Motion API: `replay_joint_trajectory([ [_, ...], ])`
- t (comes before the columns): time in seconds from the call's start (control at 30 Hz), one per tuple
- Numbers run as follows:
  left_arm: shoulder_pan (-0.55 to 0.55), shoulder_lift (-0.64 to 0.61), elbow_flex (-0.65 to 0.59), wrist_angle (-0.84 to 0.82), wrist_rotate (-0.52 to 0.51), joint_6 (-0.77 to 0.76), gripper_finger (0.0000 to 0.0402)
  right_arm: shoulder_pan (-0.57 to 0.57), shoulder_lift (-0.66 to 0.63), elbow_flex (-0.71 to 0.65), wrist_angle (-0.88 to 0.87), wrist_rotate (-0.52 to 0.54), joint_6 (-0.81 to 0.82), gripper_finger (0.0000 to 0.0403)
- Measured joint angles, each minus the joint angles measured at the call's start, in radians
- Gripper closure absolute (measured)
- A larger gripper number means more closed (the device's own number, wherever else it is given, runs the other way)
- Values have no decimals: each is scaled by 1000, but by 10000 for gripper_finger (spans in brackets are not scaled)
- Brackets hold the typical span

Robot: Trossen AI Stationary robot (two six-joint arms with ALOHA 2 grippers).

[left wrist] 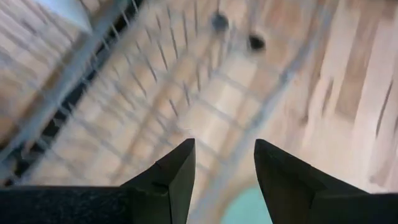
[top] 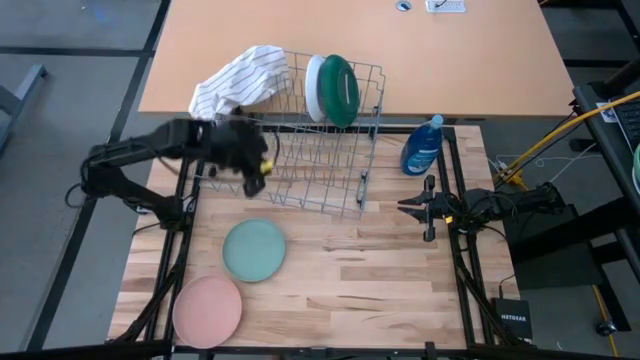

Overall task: Sort dishes
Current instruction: Put the light green plate into the dish rack

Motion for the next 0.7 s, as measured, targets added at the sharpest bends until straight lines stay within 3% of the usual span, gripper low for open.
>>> replay_joint_trajectory([
  [0.13,-190,12,-43,-36,-94,-185,247,0,0,0,0,0,0,331],
  [0.33,-419,52,-156,-33,-144,-469,247,0,0,0,0,0,0,331],
  [0.53,-590,152,-232,23,-164,-683,247,0,0,0,0,0,0,331],
  [0.7,-685,282,-234,81,-171,-753,247,0,0,0,0,0,0,331],
])
